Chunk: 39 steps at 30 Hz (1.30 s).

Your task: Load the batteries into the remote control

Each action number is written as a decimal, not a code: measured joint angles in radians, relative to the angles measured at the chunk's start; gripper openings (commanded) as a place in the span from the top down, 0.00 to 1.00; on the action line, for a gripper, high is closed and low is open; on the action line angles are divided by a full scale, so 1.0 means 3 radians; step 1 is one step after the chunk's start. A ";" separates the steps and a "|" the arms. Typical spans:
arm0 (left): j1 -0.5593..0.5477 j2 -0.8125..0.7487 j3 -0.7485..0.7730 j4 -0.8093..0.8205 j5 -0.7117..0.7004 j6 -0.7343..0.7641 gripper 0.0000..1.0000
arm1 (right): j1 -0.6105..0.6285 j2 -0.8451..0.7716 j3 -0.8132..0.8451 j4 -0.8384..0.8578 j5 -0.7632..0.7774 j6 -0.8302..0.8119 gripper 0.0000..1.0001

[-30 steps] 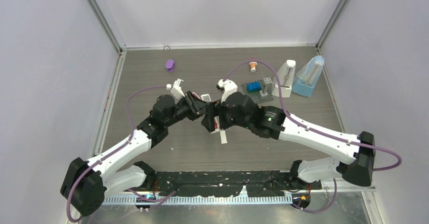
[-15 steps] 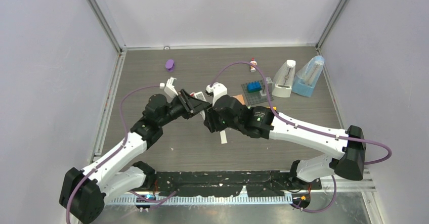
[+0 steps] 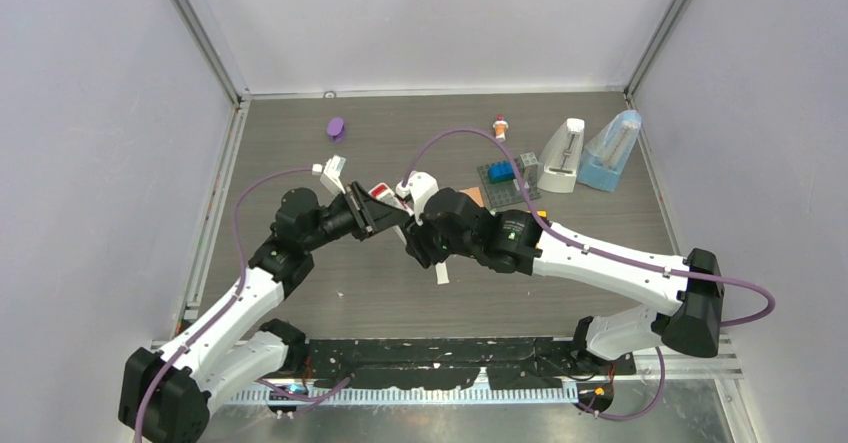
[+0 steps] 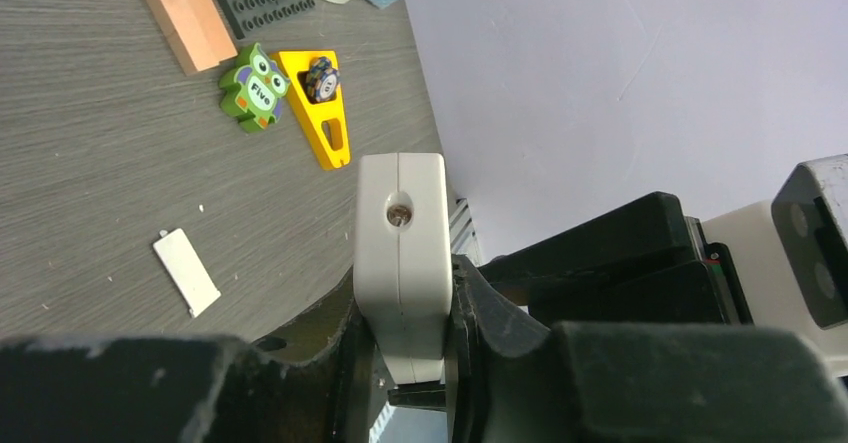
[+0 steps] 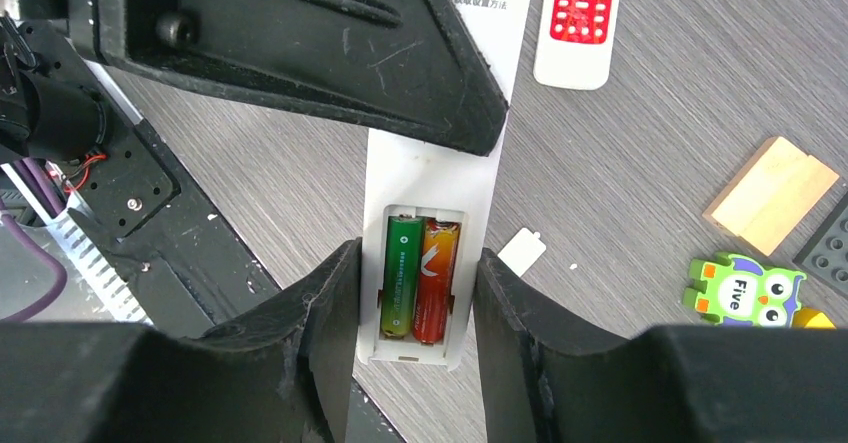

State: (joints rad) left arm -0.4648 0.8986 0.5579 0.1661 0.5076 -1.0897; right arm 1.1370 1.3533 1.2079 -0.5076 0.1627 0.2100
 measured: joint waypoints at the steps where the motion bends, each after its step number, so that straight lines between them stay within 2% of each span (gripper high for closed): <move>1: 0.0005 0.0005 -0.0010 0.0014 0.0010 -0.0008 1.00 | 0.0000 0.0000 0.0000 -0.0001 -0.0001 0.0000 0.48; 3: 0.0015 0.0023 -0.0034 0.0062 0.0038 -0.0020 1.00 | 0.0000 0.0005 -0.0001 -0.0008 0.0006 0.0010 0.27; 5: 0.0057 0.0043 -0.0083 0.0083 0.0090 -0.0008 1.00 | 0.0000 0.0003 -0.0003 0.0005 0.0046 0.0041 0.17; 6: 0.0081 0.0043 -0.0116 0.0081 0.0113 -0.0008 1.00 | 0.0000 -0.0004 -0.0008 0.0017 0.0070 0.0069 0.14; 9: 0.0309 0.0034 -0.0280 0.0078 0.0144 -0.0020 1.00 | 0.0000 -0.0092 -0.0104 0.0045 0.0203 0.0191 0.12; 15: 0.0904 -0.0113 -0.0478 -0.0116 0.0093 0.0020 1.00 | 0.0000 -0.0317 -0.0342 -0.0095 0.0617 0.0724 0.12; 20: 0.1166 -0.0319 -0.0478 -0.0328 0.0023 0.0112 1.00 | -0.0006 0.0083 -0.0373 -0.0357 0.0810 0.1124 0.18; 27: 0.1300 -0.0605 -0.0478 -0.0777 -0.0224 0.0253 1.00 | -0.0006 0.1015 -0.0309 -0.0608 0.0716 0.1353 0.33; 33: 0.1317 -0.0671 -0.0484 -0.0938 -0.0323 0.0284 1.00 | -0.0006 0.1260 -0.0226 -0.0675 0.0567 0.1446 0.40; 39: 0.1319 -0.0669 -0.0523 -0.0963 -0.0324 0.0284 1.00 | -0.0014 0.1413 -0.0221 -0.0655 0.0454 0.1493 0.42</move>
State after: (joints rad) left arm -0.0692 0.6979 0.4011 -0.1226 0.4103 -1.0046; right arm 1.1328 1.7771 1.1416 -0.7040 0.2989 0.6579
